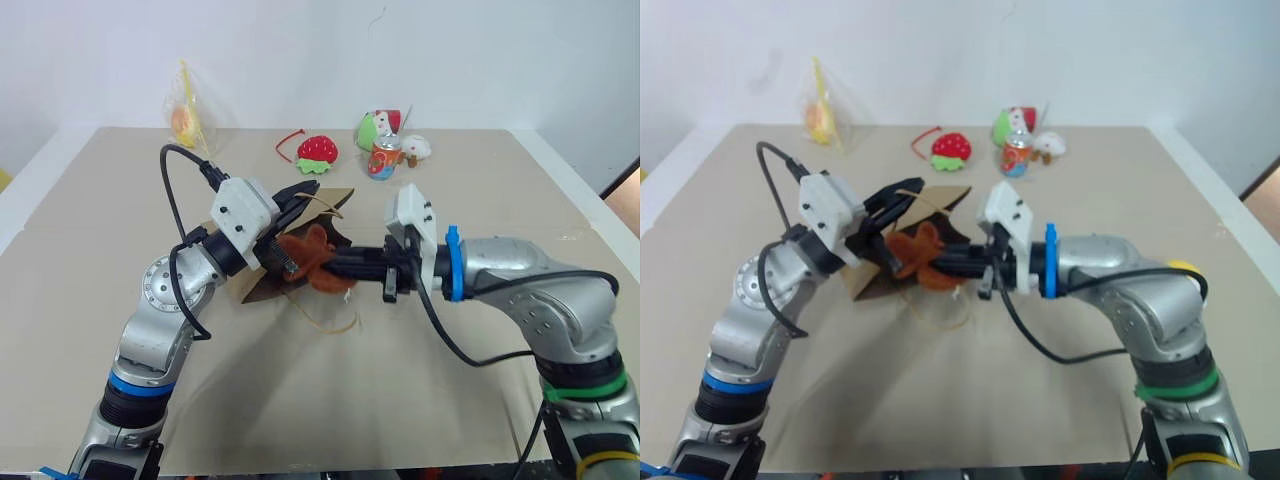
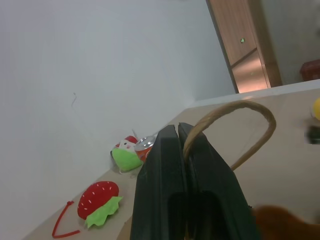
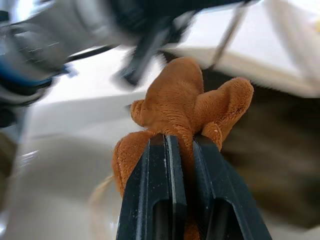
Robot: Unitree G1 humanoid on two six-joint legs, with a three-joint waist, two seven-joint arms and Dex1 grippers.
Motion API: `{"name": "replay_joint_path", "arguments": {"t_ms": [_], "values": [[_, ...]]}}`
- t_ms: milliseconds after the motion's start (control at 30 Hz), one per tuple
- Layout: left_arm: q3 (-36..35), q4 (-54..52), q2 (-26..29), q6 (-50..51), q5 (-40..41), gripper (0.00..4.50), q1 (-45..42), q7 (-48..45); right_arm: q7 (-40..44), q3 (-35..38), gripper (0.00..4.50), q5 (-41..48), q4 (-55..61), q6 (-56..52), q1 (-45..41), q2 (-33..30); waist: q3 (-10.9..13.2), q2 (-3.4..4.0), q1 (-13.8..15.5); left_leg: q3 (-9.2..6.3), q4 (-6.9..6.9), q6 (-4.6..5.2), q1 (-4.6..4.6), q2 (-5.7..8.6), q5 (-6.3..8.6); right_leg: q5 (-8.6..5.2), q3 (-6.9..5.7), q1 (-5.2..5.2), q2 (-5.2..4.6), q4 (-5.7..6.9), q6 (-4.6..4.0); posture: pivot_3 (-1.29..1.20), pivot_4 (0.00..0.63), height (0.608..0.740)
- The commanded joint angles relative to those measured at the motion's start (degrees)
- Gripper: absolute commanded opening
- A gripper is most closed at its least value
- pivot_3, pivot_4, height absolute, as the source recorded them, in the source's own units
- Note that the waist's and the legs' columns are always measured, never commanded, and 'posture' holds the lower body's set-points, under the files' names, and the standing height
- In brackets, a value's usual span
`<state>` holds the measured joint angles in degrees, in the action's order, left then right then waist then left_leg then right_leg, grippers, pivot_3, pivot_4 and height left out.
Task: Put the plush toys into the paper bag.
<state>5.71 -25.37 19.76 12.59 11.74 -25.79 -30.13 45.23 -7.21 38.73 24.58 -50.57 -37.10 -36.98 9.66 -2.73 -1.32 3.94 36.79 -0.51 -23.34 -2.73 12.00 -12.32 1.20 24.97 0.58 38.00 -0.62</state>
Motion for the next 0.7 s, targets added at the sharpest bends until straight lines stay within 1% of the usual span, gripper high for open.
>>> {"name": "replay_joint_path", "arguments": {"t_ms": [33,100,300,467,633,667,700], "values": [[-0.34,-1.76,-0.29,0.01,0.09,0.00,-0.92,0.70,1.25,-2.78,0.26,-4.44,-3.02,4.65,-2.36,1.30,0.00,0.00,0.01,-0.01,-0.03,0.00,-0.01,-0.01,0.00,-0.04,0.00,0.01,0.00,0.00,-0.05,0.00,0.150,0.740],[-0.25,-1.90,-0.60,0.23,-0.06,0.00,-1.15,1.09,1.73,-5.00,0.26,-6.99,-5.60,6.58,-3.66,2.47,0.00,0.00,0.03,-0.02,-0.07,0.00,-0.06,-0.01,0.00,-0.05,0.00,0.06,0.00,0.00,-0.07,0.00,0.150,0.740],[0.27,-2.25,-1.51,0.47,-0.55,0.00,-1.27,2.09,-0.30,-10.37,0.26,-13.51,-13.10,11.52,-7.69,11.20,0.00,0.00,-0.12,-0.03,-0.09,0.00,-0.06,-0.04,0.00,-0.05,0.01,0.11,0.09,0.02,-0.08,0.00,0.150,0.740],[0.62,-2.32,-1.78,0.56,-0.76,0.00,-1.18,2.61,0.00,-12.48,0.26,-18.11,-18.34,14.88,-10.53,15.06,0.00,0.00,-0.04,-0.04,-0.06,0.00,-0.05,-0.13,0.00,-0.03,-0.02,0.11,0.11,0.06,-0.10,0.00,0.150,0.740],[1.01,-2.05,-2.26,0.59,-0.94,0.00,-1.49,3.23,0.43,-13.47,0.26,-21.39,-21.52,16.96,-11.45,17.15,0.00,0.01,-0.02,0.00,-0.07,0.00,-0.07,-0.09,0.00,-0.03,-0.01,0.11,0.03,0.05,-0.10,0.00,0.150,0.740],[1.10,-2.04,-2.33,0.58,-0.96,0.00,-1.54,3.31,0.43,-13.27,0.86,-21.62,-21.87,16.72,-11.58,17.42,0.00,0.01,-0.02,0.00,-0.07,0.00,-0.07,-0.09,0.00,-0.03,0.00,0.11,0.03,0.05,-0.10,0.00,0.150,0.740],[1.14,-2.08,-2.37,0.60,-0.99,0.00,-1.54,3.37,0.81,-13.18,1.04,-21.70,-22.00,16.51,-11.67,17.50,0.00,0.01,-0.03,0.01,-0.07,0.00,-0.07,-0.09,0.00,-0.03,0.00,0.11,0.03,0.05,-0.10,0.00,0.150,0.740]]}}
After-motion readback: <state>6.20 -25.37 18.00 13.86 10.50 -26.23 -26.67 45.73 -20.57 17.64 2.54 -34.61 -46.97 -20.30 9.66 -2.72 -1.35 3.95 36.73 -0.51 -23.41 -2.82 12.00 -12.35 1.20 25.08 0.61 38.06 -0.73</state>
